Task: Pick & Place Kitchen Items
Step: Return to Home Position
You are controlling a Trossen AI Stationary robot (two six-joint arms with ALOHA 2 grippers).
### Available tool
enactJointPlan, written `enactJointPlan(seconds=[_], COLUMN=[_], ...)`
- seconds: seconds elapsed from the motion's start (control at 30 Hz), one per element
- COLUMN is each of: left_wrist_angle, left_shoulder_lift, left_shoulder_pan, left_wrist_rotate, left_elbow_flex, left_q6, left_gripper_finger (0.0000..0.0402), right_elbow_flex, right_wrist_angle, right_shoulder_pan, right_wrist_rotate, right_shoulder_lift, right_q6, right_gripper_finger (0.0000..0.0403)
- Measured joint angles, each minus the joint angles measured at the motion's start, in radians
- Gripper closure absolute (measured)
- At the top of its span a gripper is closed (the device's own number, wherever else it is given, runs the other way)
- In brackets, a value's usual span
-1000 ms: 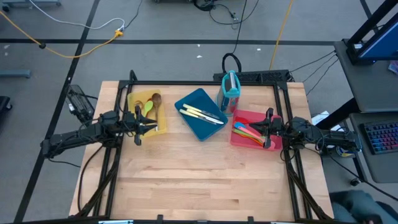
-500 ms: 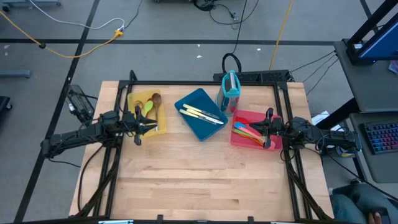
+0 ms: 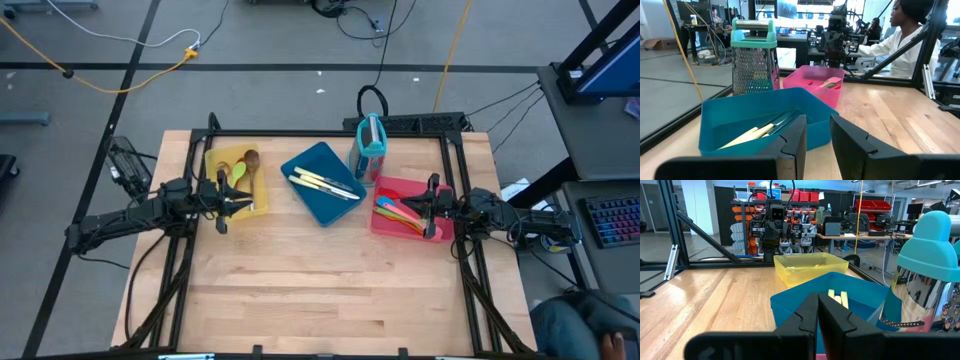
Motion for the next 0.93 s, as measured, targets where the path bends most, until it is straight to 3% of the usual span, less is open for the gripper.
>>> enactJointPlan(seconds=[0.93], left_wrist_angle=[0.0], left_shoulder_lift=[0.0], left_shoulder_pan=[0.0], left_wrist_rotate=[0.0], left_elbow_flex=[0.0], left_q6=[0.0], left_gripper_finger=[0.0311], right_elbow_flex=[0.0], right_wrist_angle=[0.0], right_shoulder_pan=[0.0], right_wrist_rotate=[0.0], right_shoulder_lift=[0.0], right_q6=[0.0], right_gripper_finger=[0.0394])
